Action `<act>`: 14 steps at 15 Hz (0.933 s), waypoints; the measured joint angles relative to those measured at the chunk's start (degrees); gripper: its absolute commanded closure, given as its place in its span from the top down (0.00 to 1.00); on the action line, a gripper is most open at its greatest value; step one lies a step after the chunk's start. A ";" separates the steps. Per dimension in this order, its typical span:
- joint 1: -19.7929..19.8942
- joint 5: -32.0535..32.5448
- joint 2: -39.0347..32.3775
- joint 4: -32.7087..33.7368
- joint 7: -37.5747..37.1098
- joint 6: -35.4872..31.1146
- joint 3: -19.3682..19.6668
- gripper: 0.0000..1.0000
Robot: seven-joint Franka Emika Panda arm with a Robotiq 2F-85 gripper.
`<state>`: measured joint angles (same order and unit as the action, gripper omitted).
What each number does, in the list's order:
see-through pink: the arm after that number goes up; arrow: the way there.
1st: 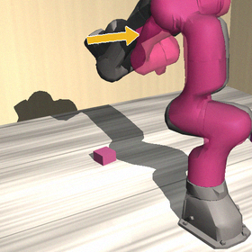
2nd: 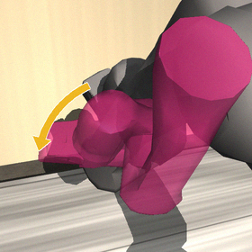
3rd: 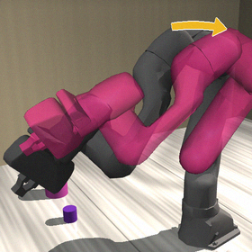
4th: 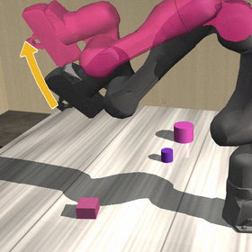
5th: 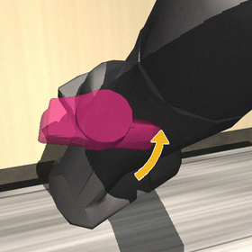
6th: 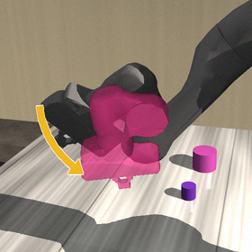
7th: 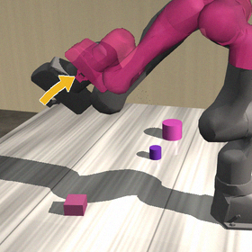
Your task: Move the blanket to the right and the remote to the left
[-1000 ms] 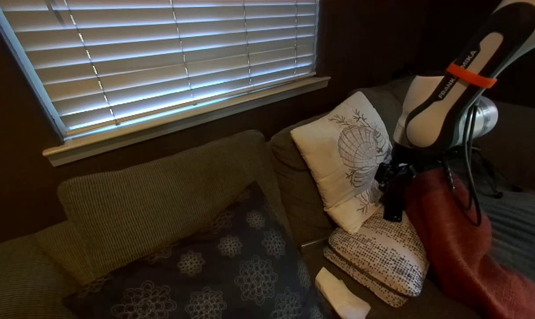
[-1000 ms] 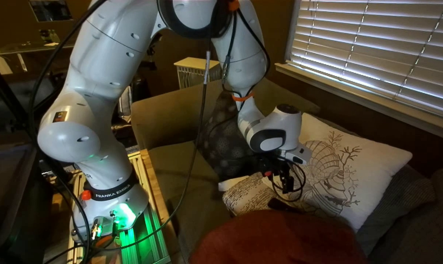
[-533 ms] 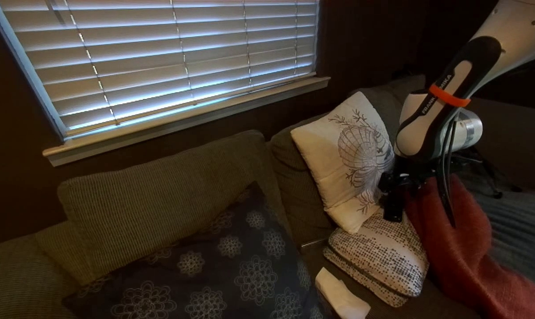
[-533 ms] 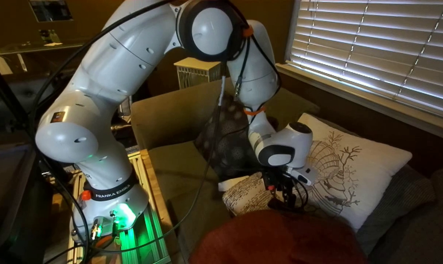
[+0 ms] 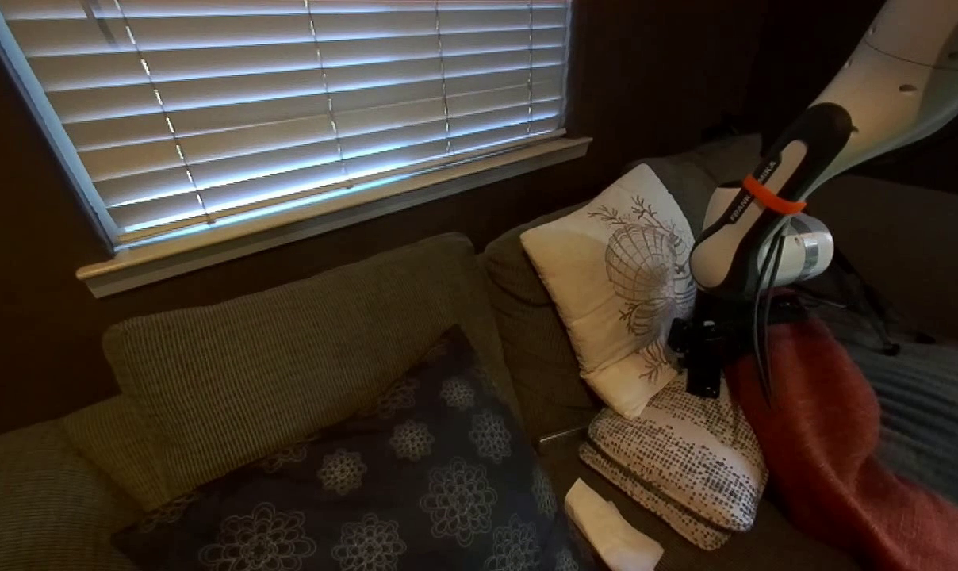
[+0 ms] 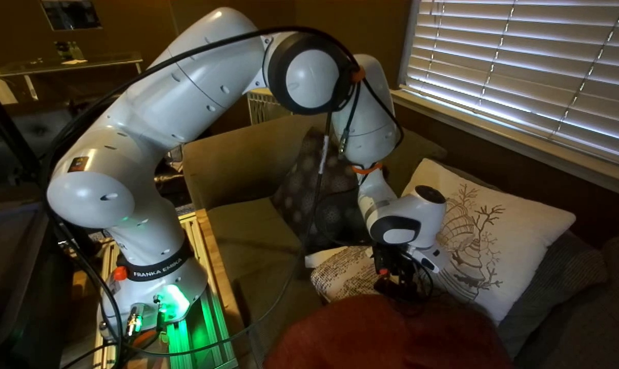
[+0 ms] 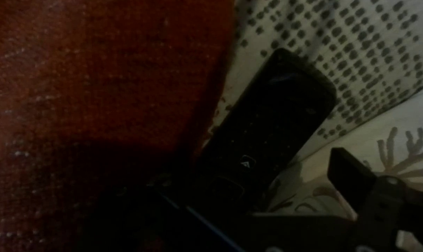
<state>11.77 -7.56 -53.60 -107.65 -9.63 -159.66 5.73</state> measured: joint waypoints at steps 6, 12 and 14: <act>-0.20 -0.34 -4.04 5.87 -3.65 3.86 0.31 0.68; -0.20 -0.34 -5.14 9.03 -4.30 8.07 1.26 0.38; -0.20 -0.34 -5.33 9.67 -4.35 9.03 1.29 0.33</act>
<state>11.57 -7.90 -58.93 -97.98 -13.98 -150.63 7.02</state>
